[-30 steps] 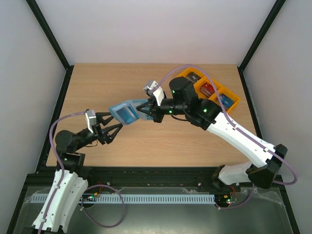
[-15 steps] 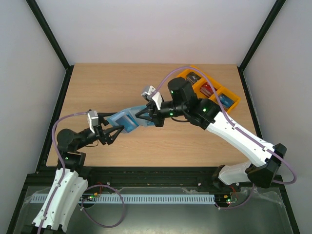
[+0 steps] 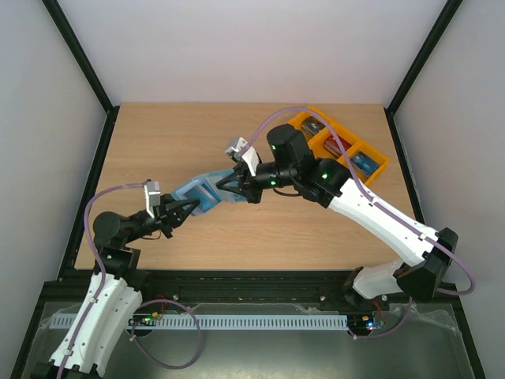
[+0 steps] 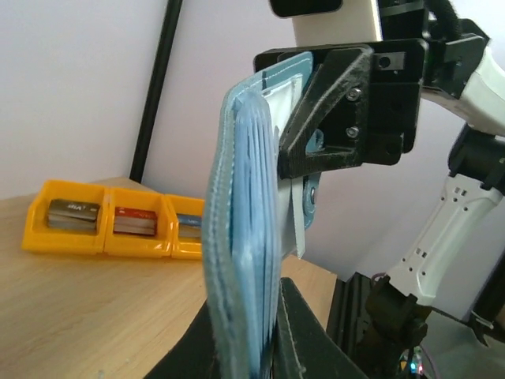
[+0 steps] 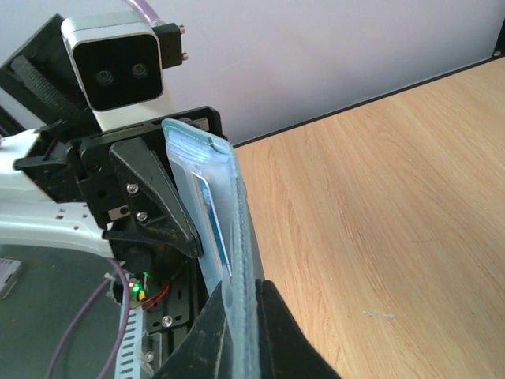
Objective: Take the credit cards out of the card holder
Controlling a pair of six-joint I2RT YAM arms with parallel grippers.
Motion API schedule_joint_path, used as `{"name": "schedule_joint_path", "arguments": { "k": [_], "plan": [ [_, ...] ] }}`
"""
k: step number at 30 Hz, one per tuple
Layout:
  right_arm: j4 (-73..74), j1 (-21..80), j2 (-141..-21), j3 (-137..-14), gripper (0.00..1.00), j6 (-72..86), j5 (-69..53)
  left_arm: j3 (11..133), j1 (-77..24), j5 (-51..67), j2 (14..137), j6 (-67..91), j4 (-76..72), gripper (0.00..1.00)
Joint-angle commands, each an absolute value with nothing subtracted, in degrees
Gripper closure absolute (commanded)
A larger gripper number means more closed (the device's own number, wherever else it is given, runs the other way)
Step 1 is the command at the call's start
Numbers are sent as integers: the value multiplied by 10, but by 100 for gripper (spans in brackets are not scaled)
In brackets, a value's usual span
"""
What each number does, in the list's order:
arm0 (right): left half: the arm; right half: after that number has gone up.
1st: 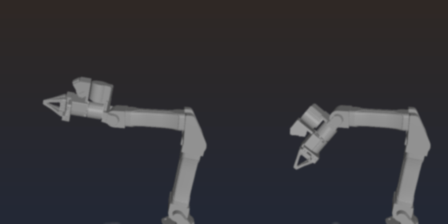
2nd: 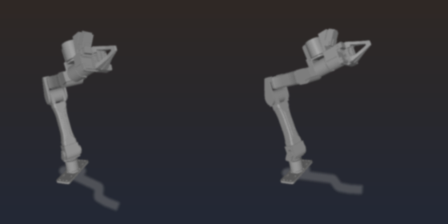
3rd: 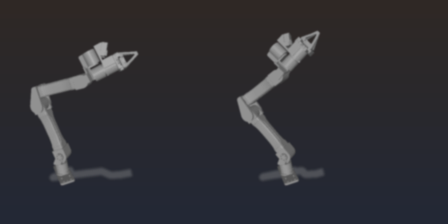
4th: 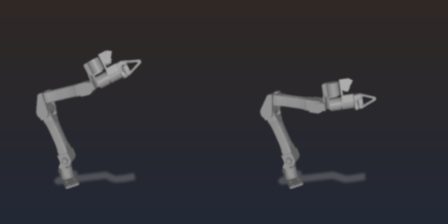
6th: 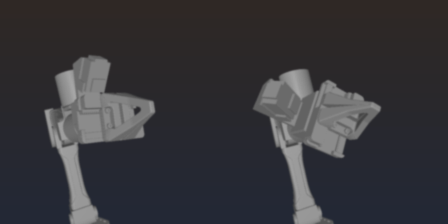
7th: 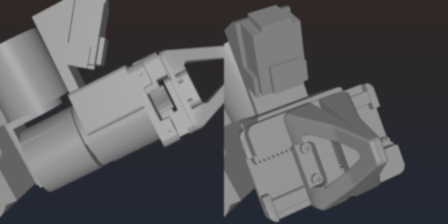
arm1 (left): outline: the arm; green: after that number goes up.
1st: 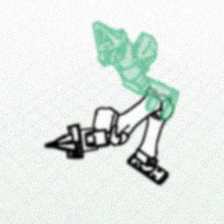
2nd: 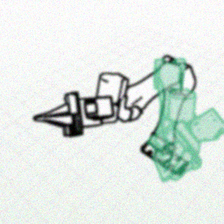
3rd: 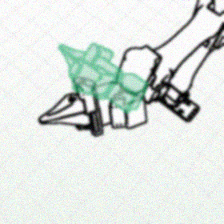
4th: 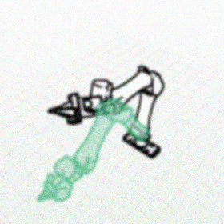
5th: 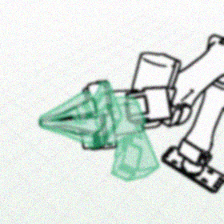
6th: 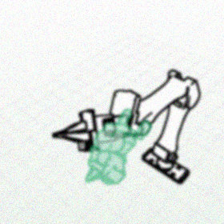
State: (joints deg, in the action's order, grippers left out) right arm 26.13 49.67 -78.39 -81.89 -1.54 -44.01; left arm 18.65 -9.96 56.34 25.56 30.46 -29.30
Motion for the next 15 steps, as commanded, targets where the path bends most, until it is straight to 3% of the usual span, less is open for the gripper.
{"name": "schedule_joint_path", "arguments": {
  "k": [1,2,6,10,15],
  "plan": [
    [234,492,-790,-825,90,7,-373,186,-100,480,236,333,-234,98],
    [230,489,-788,-822,72,20,-349,185,-98,437,233,345,-202,98],
    [215,477,-785,-797,58,75,-224,178,-75,281,238,390,-59,98],
    [236,475,-805,-835,55,89,-82,157,-59,253,236,409,-34,98],
    [180,475,-839,-974,57,78,42,159,-52,250,243,414,-39,98]
  ]
}}
